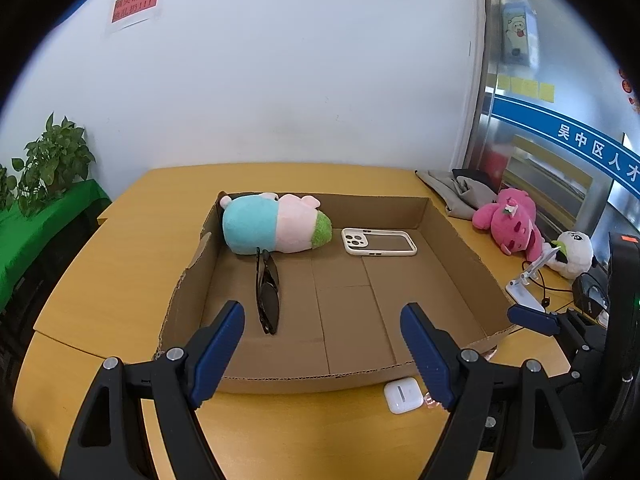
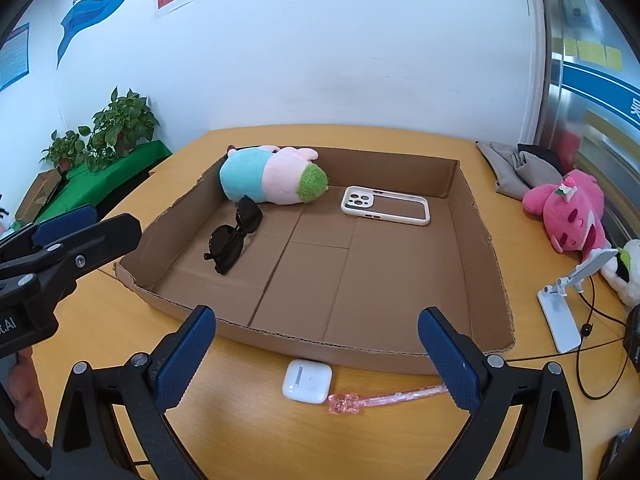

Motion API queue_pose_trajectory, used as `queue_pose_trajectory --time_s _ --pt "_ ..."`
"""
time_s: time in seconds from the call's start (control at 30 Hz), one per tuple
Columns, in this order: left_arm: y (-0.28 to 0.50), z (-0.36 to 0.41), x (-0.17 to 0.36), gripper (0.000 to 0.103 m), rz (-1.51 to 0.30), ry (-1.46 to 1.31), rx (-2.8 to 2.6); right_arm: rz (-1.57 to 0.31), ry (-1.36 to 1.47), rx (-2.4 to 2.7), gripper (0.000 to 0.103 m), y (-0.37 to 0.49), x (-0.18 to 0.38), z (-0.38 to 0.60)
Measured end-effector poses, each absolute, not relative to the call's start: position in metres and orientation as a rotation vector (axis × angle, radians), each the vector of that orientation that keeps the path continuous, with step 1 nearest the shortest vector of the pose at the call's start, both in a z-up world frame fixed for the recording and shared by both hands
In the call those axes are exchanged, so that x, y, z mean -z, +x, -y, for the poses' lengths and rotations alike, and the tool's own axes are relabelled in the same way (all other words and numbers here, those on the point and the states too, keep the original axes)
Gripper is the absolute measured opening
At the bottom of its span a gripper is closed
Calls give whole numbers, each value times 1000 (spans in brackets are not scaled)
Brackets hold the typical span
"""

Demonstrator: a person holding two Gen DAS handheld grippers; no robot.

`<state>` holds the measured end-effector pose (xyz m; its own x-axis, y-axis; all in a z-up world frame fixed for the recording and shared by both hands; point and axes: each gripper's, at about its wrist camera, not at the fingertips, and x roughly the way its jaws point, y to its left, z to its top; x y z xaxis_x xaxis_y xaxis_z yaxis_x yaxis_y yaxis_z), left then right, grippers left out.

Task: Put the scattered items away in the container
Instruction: 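Move the right gripper toward the pink pen on the table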

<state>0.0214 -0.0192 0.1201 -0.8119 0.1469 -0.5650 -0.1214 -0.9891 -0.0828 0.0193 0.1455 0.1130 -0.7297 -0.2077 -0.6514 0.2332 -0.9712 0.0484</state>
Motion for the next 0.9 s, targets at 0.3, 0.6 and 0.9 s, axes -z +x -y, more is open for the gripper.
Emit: queue_pose_trajectory --time_s 0.3,0.6,0.9 --pt "23 14 -112 80 59 -923 -2842 -50 1022 2728 103 21 -110 -151" --pt "25 10 -106 80 67 -941 -2820 -50 1043 2724 103 21 -106 -155" --pt "25 10 -102 80 72 -951 -2816 -48 1051 2731 103 20 -103 -157"
